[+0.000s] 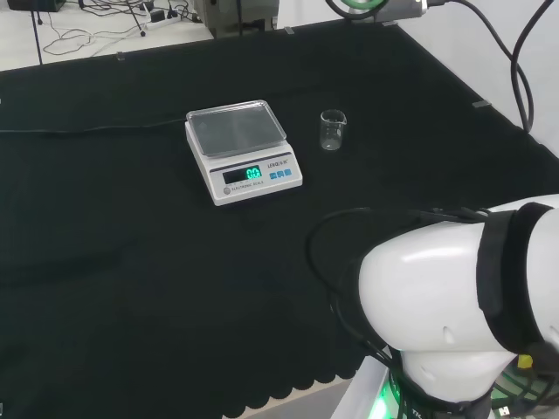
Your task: Pick up the beaker.
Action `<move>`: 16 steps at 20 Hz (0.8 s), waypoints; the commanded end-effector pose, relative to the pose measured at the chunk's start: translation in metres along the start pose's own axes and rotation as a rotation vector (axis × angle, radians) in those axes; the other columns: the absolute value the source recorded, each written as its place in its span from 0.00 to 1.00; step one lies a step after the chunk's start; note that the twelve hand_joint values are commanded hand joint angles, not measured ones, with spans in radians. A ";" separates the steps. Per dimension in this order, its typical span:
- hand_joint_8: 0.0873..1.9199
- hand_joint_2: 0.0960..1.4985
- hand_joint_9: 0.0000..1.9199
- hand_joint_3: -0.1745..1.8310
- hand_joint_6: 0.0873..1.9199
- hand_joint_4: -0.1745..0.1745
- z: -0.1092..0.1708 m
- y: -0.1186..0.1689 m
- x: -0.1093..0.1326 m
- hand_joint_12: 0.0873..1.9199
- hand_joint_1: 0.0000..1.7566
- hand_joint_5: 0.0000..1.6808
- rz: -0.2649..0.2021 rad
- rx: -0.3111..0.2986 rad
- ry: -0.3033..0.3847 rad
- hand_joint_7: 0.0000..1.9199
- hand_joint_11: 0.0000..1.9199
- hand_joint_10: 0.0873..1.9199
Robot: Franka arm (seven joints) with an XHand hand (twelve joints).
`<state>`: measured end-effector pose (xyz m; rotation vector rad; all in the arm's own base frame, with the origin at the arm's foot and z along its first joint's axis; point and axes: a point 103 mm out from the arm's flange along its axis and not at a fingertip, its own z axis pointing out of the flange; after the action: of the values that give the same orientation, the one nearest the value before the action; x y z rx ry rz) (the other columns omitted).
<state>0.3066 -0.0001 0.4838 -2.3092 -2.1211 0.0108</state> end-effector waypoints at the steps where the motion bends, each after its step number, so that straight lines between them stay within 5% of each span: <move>1: 0.32 0.44 0.31 0.40 0.30 0.53 0.002 0.003 0.000 0.72 0.39 0.36 -0.003 -0.005 -0.012 0.25 0.07 0.35; 15: 0.30 0.47 0.31 0.36 0.28 0.52 0.041 0.073 -0.038 0.75 0.38 0.37 0.072 0.095 0.015 0.26 0.05 0.34; 16: 0.30 0.47 0.31 0.36 0.28 0.52 0.048 0.080 -0.031 0.75 0.38 0.37 0.022 0.125 -0.057 0.26 0.05 0.34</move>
<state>0.3515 -0.0208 0.4517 -2.3065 -2.0335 0.1010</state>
